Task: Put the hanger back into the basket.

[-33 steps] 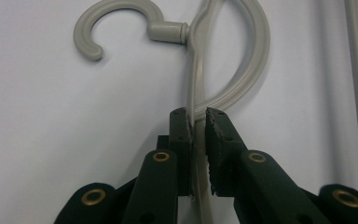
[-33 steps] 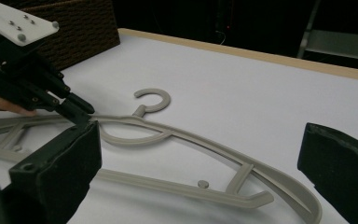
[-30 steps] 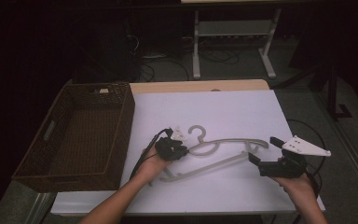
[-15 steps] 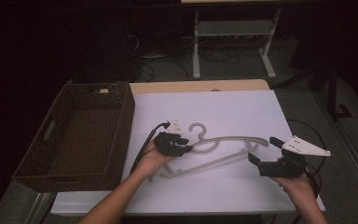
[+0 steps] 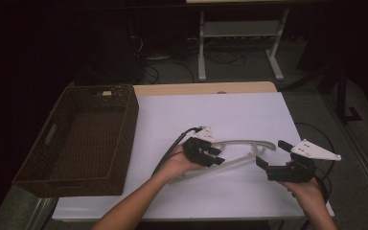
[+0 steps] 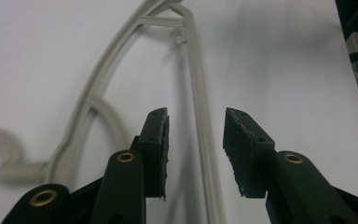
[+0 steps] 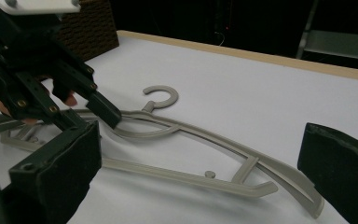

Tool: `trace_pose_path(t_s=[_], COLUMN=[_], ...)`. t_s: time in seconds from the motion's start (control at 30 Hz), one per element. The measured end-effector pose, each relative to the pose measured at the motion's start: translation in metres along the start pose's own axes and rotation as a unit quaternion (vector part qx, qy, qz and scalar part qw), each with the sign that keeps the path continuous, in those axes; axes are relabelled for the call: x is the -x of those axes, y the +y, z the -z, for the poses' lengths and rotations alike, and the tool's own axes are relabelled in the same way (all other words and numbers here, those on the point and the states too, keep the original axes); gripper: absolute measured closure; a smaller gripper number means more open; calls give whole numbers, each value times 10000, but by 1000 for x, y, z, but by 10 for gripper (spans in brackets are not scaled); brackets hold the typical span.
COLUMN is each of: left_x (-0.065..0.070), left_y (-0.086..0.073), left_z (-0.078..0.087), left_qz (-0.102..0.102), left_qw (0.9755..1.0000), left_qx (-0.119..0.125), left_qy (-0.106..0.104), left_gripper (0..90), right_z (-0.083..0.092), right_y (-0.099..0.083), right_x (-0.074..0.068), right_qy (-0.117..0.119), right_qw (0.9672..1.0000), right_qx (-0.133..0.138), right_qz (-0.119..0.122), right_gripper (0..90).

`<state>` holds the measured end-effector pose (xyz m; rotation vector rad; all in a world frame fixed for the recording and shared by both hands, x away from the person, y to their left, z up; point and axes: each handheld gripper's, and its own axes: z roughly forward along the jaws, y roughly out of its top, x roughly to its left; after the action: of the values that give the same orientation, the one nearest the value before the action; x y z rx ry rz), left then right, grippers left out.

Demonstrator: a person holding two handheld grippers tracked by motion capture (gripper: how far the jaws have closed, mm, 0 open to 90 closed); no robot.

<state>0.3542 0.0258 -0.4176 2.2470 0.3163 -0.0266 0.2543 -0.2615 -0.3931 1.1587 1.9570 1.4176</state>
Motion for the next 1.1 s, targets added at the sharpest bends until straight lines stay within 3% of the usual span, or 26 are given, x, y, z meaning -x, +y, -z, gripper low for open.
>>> trace_pose_path(t_s=[0.4, 0.63, 0.73, 1.1], left_x=[3, 2, 3, 39], left_y=[7, 8, 7, -2], left_z=[-32, -42, -42, -35], left_qz=[35, -23, -1, -300], left_qw=[9995, 9991, 9991, 9961], left_qx=[-201, -375, -365, -432], left_qy=[-260, -213, -228, -710], left_gripper=[663, 785, 795, 807], right_z=[-1, -2, -2, -2], right_y=[-1, -1, -1, -1], right_x=[-2, -1, -1, -2], right_qy=[51, 60, 62, 63], right_qw=[10000, 10000, 10000, 10000], right_qx=[-20, -34, -47, -24], right_qz=[30, 14, -9, 36], right_gripper=[0, 0, 0, 0])
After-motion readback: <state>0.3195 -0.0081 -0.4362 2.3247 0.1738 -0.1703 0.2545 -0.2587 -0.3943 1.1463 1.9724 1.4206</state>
